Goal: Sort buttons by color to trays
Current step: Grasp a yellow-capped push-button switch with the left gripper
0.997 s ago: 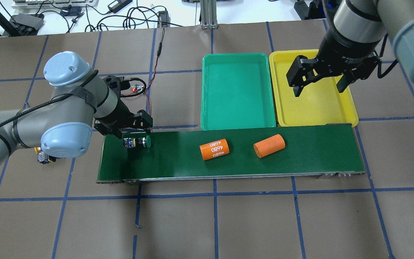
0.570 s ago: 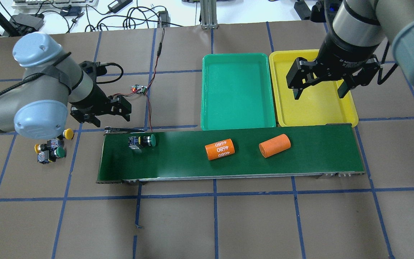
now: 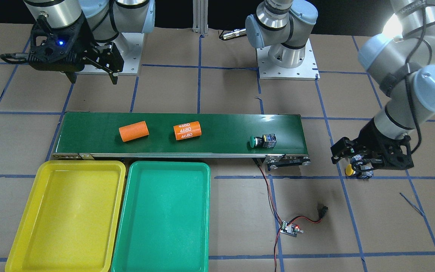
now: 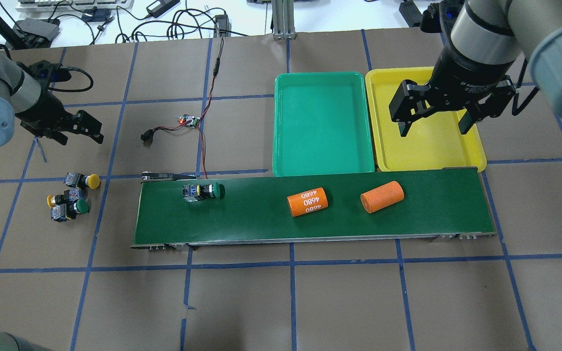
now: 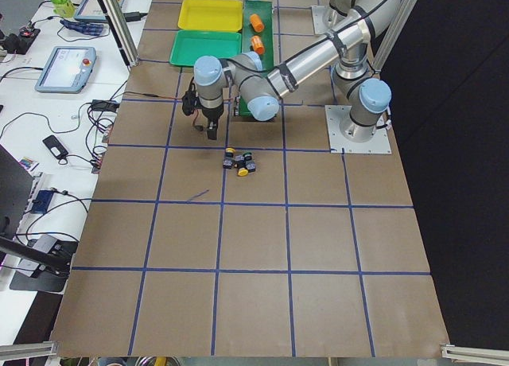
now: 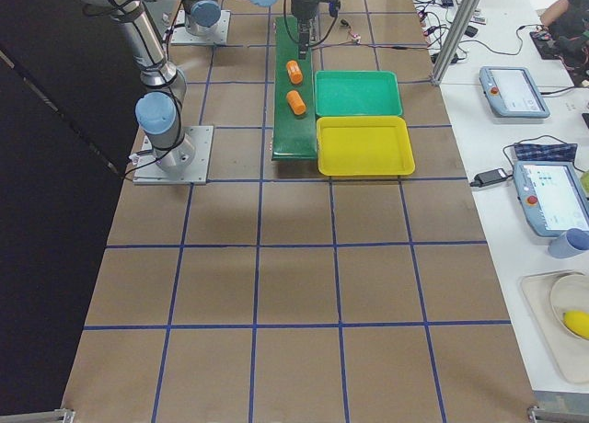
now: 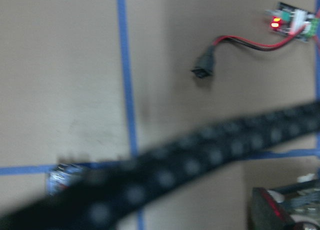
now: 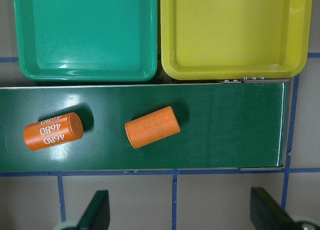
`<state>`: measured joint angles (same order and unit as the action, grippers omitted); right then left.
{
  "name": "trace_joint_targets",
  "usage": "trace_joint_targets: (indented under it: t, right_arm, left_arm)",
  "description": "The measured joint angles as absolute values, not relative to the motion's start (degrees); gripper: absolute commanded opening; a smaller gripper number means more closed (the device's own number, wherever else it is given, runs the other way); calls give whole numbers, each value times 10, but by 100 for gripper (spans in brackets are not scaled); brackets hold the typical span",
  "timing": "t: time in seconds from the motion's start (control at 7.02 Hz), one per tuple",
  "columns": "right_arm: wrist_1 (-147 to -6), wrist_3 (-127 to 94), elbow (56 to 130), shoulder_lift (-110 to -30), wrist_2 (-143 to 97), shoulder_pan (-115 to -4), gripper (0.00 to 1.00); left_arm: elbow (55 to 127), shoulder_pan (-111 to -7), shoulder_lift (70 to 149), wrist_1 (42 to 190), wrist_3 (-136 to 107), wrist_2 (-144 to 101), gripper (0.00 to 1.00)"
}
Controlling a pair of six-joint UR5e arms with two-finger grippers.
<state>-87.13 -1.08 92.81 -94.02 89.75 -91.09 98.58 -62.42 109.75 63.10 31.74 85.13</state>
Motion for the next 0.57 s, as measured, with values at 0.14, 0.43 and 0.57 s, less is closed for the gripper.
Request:
trace_joint_targets:
  t: [0.14,0.43,0.57]
  right_arm:
    - [-871,-9,928,-940,898,-911,100]
    - [-871,-9,928,-940,897,-911,100]
    - [-871,-8,928,-940,896,-911,100]
  left_arm:
    - [979,-591,1127,631,358,840,100]
    - [983,-551,1156,632,405,805,100]
    - [984,-546,1162,634,413,796,100]
